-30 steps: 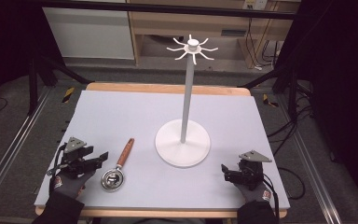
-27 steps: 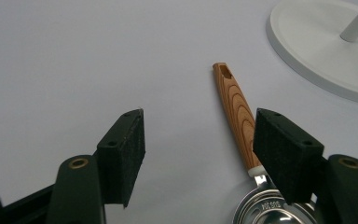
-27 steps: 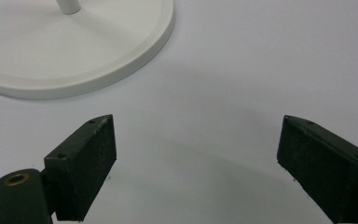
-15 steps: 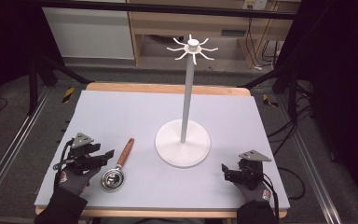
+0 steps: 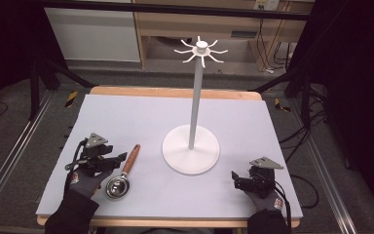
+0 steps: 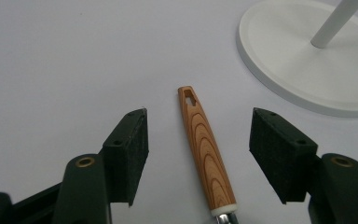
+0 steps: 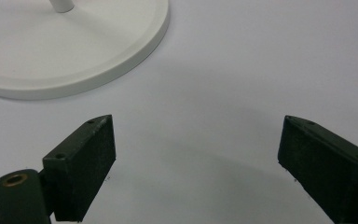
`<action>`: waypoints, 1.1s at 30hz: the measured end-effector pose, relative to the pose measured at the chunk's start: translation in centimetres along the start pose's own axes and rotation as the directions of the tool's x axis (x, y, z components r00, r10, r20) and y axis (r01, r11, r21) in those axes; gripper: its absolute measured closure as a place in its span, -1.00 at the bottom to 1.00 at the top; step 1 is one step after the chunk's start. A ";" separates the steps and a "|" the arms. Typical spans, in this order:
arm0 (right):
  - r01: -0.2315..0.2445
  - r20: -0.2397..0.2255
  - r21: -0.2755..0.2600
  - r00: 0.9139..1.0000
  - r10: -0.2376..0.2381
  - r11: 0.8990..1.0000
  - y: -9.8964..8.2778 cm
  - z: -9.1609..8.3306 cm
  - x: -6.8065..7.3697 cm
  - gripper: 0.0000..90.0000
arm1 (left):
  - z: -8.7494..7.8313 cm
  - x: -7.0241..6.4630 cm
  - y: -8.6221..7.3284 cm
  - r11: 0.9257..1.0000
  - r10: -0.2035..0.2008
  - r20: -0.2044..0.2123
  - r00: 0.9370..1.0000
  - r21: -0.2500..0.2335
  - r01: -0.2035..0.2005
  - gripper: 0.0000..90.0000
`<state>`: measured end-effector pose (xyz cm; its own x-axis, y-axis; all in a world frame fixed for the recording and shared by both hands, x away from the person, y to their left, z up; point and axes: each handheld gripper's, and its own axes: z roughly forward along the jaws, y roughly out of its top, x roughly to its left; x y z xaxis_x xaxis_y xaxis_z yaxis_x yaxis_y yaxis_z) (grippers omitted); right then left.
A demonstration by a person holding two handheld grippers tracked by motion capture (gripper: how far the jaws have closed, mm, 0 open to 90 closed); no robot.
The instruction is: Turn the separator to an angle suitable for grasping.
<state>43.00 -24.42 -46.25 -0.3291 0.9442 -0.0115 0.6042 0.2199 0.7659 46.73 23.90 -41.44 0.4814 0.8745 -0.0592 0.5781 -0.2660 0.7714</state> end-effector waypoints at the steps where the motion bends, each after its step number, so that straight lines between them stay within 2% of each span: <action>1: -0.004 0.000 -0.001 1.000 0.004 1.000 0.0 0.0 0.1 -0.74 | 0.0 0.0 0.0 1.000 0.000 0.000 1.000 0.000 0.000 -0.17; 3: -0.006 -0.002 0.003 1.000 0.006 1.000 0.0 0.1 0.1 -0.74 | 0.5 -0.2 0.0 1.000 0.010 0.003 1.000 0.021 -0.010 -0.16; 13: 0.007 -0.009 0.016 1.000 -0.007 1.000 0.0 0.3 0.2 -0.74 | 1.7 -0.6 -0.5 0.997 0.027 -0.003 1.000 0.066 -0.026 -0.13; 17: 0.007 -0.008 0.019 1.000 -0.007 1.000 0.0 0.3 0.2 -0.74 | 2.6 -1.0 -1.0 0.993 0.044 0.005 0.999 0.106 -0.044 -0.08; 33: 0.009 -0.005 0.035 1.000 -0.009 0.999 -0.2 0.6 0.3 -0.74 | 4.1 -1.5 -1.9 0.982 0.068 0.010 0.998 0.177 -0.069 0.13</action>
<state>43.20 -24.01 -46.73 -0.3384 0.9409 -0.0149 0.6259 0.2369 0.7431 47.67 21.43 -45.41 0.5262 0.8502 -0.0125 0.6508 -0.3933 0.6494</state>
